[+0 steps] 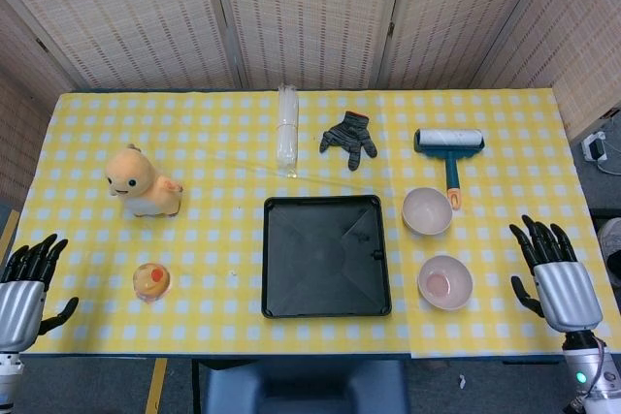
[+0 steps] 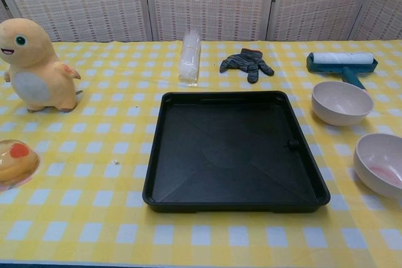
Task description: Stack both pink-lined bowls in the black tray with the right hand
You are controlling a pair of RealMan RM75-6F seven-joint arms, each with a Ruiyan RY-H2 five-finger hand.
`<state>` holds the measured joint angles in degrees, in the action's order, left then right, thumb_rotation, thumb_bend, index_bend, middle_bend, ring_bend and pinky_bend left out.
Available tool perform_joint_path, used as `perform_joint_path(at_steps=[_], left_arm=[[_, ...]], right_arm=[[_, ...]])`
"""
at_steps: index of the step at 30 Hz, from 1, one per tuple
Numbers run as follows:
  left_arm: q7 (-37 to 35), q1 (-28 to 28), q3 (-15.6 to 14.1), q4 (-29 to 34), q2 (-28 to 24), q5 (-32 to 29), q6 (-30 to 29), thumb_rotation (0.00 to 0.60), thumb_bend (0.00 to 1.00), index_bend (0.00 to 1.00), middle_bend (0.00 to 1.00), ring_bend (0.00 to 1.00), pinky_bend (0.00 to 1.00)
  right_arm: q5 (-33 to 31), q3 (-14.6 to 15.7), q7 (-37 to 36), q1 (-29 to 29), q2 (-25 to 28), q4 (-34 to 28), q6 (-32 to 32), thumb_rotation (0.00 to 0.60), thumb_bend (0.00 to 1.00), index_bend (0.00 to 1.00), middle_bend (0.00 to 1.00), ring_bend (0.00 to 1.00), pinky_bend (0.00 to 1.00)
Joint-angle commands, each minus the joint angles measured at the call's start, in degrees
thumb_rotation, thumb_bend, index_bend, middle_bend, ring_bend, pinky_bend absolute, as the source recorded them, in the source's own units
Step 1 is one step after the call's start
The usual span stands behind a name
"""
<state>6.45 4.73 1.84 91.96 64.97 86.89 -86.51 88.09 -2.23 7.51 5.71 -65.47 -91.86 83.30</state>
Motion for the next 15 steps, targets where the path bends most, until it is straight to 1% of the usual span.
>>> perform_joint_path(at_steps=[1,7,10,15], left_arm=[[-0.1,0.0,0.0,-0.1,0.0,0.0,0.1,0.6,0.32,0.0,0.08,0.12,0.11],[-0.4,0.6,0.3,-0.1,0.2,-0.3,1.0,0.6,0.32,0.0,0.08,0.12,0.11],[-0.5,0.9,0.3,0.1,0.3,0.4,0.9,0.6,0.32,0.0,0.08,0.12,0.11],[-1.3,1.2,0.2,-0.1,0.3,1.0,1.1,0.6,0.32,0.0,0.08,0.12,0.11]], right_arm=[[-0.1,0.0,0.1,0.1,0.0,0.0,-0.2,0.6,0.45,0.0,0.0,0.0,0.0],[0.7,0.5,-0.6,-0.3,0.2,0.4,0.5,0.6,0.44,0.0,0.0,0.0,0.0],[2.6,1.8,-1.7,-0.4,0.7,0.5,0.3,0.6,0.44,0.0,0.0,0.0,0.0],[7.4,5.0,-3.7,-0.2,2.0,0.7,-0.7,0.6,0.44,0.0,0.0,0.0,0.0]])
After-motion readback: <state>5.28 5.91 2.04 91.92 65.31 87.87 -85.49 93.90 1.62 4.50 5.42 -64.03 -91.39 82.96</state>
